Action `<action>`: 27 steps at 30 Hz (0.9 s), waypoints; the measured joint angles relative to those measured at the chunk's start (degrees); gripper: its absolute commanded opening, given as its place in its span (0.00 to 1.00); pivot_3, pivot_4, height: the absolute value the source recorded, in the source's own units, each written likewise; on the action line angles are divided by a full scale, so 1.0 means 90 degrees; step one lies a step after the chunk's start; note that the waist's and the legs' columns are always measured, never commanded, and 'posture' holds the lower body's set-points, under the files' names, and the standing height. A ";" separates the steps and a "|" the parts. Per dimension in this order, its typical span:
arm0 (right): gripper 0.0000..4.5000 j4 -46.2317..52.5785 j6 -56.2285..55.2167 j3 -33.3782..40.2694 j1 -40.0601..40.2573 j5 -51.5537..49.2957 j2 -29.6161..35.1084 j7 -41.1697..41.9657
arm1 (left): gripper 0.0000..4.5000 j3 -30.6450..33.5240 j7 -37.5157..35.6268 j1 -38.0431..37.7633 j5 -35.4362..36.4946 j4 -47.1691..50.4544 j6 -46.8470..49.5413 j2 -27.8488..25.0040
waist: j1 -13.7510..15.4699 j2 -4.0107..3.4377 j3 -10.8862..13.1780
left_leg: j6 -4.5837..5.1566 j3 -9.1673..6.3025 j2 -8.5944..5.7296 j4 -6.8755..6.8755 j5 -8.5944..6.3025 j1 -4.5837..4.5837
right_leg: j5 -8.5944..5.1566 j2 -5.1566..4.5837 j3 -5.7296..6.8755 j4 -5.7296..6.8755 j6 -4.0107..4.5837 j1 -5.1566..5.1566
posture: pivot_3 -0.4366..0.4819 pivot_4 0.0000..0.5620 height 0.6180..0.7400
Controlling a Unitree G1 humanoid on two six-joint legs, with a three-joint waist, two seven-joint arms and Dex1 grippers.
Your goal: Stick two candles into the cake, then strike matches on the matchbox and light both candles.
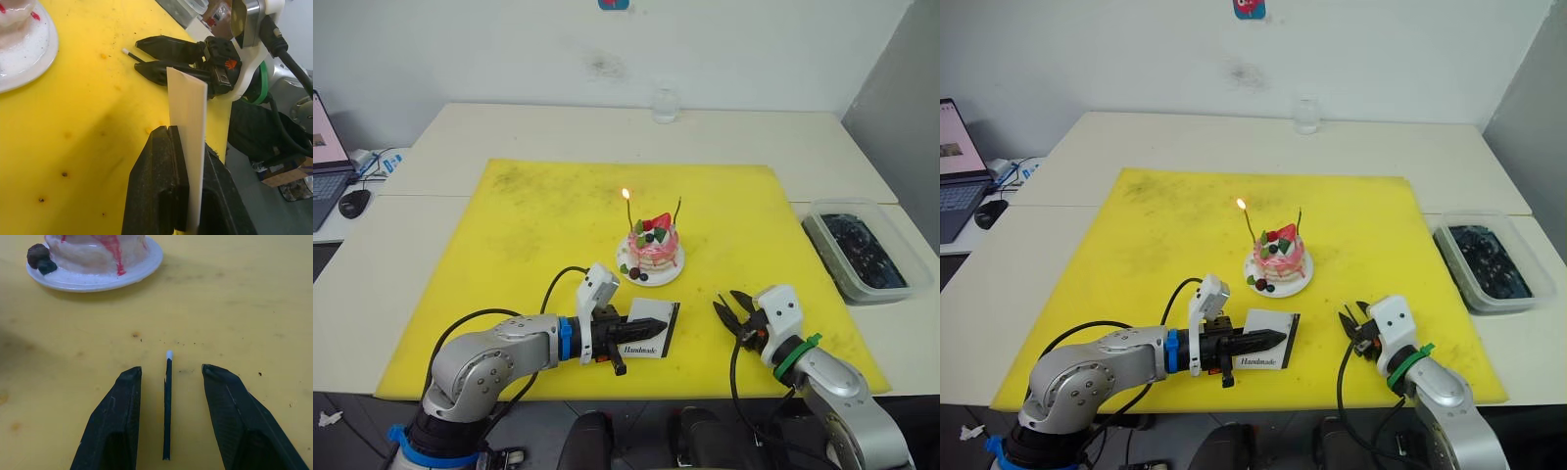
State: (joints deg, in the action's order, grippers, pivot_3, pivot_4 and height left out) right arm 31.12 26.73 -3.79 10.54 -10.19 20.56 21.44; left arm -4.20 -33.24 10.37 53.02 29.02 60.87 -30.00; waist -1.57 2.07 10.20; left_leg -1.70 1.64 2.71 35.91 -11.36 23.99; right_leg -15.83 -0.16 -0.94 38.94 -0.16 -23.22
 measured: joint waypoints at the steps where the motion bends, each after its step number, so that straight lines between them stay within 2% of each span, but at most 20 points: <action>1: 0.45 -0.0001 -0.0001 0.0000 0.0000 0.0001 -0.0016 -0.0013 | 0.00 0.0000 0.0001 0.0000 0.0002 0.0000 0.0000 0.0000 | 0.0000 0.0000 0.0000 | 0.0000 0.0001 0.0000 0.0000 0.0000 0.0000 | 0.0000 0.0000 -0.0001 0.0000 0.0000 0.0000 | 0.48 0.27 1.00; 8: 0.45 -0.0096 -0.0016 -0.0055 -0.0072 0.0067 -0.0084 -0.0042 | 0.00 0.0000 0.0003 0.0002 0.0015 0.0000 0.0000 0.0000 | -0.0001 0.0000 0.0000 | 0.0000 0.0001 0.0000 0.0001 0.0000 -0.0001 | 0.0001 0.0000 -0.0001 0.0001 -0.0001 0.0000 | 0.48 0.27 1.00; 11: 0.32 -0.0174 -0.0042 -0.0100 -0.0136 0.0136 -0.0124 -0.0066 | 0.00 0.0000 0.0003 0.0008 0.0016 0.0000 0.0001 0.0000 | -0.0002 0.0001 -0.0001 | 0.0000 0.0001 0.0000 0.0001 0.0000 -0.0002 | 0.0001 0.0000 -0.0001 0.0002 -0.0002 0.0001 | 0.48 0.27 1.00; 15: 0.01 -0.0229 -0.0104 -0.0175 -0.0189 0.0259 -0.0161 -0.0088 | 0.00 0.0000 0.0002 0.0010 0.0016 0.0000 0.0001 -0.0001 | -0.0002 0.0002 -0.0002 | 0.0000 0.0001 0.0000 0.0003 0.0000 -0.0003 | 0.0001 0.0000 -0.0002 0.0002 -0.0002 0.0002 | 0.48 0.27 1.00; 27: 0.01 -0.0242 -0.0259 -0.0203 -0.0103 0.0262 -0.0169 -0.0130 | 0.00 0.0000 0.0001 0.0002 0.0017 0.0001 0.0001 -0.0005 | -0.0001 0.0004 -0.0003 | 0.0000 0.0001 0.0000 0.0002 0.0000 -0.0002 | 0.0001 0.0000 -0.0001 0.0002 -0.0002 0.0002 | 0.48 0.27 1.00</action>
State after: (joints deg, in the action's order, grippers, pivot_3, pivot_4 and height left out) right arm 28.94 24.40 -5.62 9.61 -7.84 19.03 20.27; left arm -4.20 -33.23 10.38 53.17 29.03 60.87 -30.04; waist -1.58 2.10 10.18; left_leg -1.70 1.65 2.70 35.93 -11.36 23.97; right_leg -15.82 -0.16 -0.95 38.95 -0.18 -23.20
